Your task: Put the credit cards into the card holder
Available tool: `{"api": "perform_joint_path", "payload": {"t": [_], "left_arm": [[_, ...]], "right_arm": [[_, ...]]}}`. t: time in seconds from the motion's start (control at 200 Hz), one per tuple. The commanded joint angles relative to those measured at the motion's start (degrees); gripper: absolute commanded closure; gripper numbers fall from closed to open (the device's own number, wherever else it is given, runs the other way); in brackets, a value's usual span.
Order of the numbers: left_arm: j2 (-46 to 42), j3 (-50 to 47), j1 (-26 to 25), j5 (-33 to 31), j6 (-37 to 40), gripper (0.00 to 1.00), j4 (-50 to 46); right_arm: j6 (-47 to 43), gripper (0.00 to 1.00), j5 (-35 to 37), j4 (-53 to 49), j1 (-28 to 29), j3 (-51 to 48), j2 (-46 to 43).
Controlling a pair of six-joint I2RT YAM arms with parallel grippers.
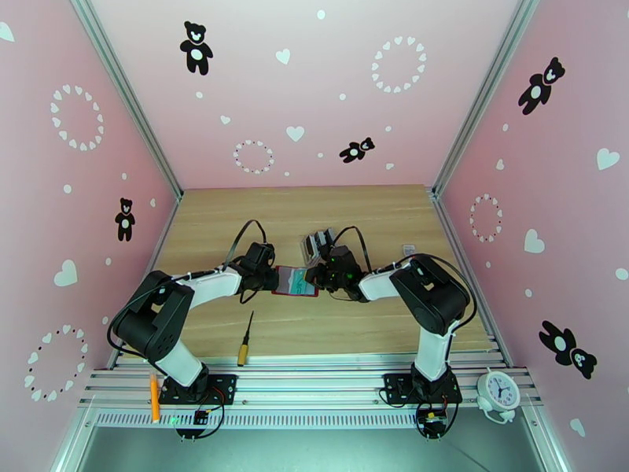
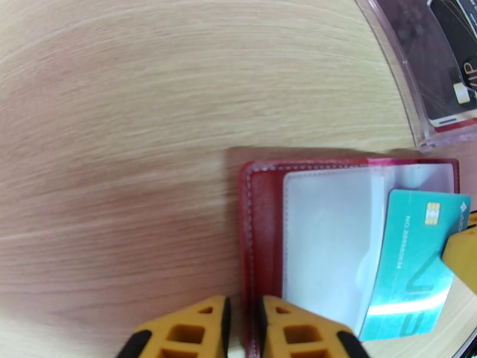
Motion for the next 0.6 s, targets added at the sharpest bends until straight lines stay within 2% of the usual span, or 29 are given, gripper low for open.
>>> {"api": "perform_joint_path", "payload": {"t": [0.0, 0.34, 0.596], "left_arm": [[1.8, 0.6, -0.4, 0.5, -0.2, 0.78, -1.9], [2.0, 0.7, -0.4, 0.8, -0.2, 0.79, -1.8], [-0.6, -0.1, -0.3, 0.9, -0.8, 0.76, -0.3]], "right_arm": [[0.0, 1.0, 0.2, -2.7, -0.7, 1.2, -2.0], [-1.1, 1.0, 0.0, -5.5, -1.5, 2.4, -5.7], [-0.2, 1.0, -0.6, -2.1, -2.1, 2.1, -2.1]]}}
